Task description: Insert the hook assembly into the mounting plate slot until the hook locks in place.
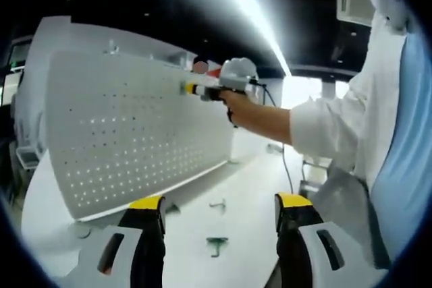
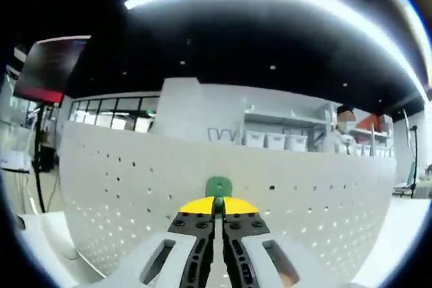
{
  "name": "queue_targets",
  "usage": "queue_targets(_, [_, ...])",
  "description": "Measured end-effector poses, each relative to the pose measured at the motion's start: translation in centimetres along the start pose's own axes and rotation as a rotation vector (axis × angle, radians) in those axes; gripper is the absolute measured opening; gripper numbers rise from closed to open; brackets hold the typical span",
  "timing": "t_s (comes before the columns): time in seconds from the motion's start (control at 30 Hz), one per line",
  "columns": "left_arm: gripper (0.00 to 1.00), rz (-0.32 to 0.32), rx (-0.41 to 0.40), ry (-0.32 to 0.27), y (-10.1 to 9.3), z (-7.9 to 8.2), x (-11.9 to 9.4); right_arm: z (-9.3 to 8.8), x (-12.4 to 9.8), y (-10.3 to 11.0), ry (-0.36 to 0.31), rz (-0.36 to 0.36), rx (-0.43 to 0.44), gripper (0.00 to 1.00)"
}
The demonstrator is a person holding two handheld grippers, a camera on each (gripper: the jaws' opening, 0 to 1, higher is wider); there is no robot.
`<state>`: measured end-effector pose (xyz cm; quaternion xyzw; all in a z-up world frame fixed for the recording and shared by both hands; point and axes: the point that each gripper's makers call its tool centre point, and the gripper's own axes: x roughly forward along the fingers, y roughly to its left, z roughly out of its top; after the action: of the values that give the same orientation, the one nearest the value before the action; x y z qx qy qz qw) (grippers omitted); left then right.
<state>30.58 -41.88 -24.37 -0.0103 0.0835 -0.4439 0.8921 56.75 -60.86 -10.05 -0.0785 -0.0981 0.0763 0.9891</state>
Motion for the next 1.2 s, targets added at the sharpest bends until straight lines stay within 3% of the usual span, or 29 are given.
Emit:
queue_targets(0.07, [0.67,0.0,0.001,-0.001,0.0,0.0,0.0,-0.2,0.1,0.0,0.019,-0.008,-0.054,0.0])
queue_targets(0.27, [0.67,0.002,-0.001,-0.004,0.0,0.1,0.0,-0.3,0.2,0.2,0.027,-0.013,-0.081,0.01])
queue_targets(0.8, [0.67,0.002,-0.001,0.001,0.0,0.0,0.0,-1.5,-0.6,-0.6,0.069,-0.005,-0.069,0.1])
queue_targets(1.2, [0.67,0.011,0.005,0.003,0.1,-0.1,-0.2,-1.4,-1.8,-0.1,0.059,0.041,-0.024,0.26])
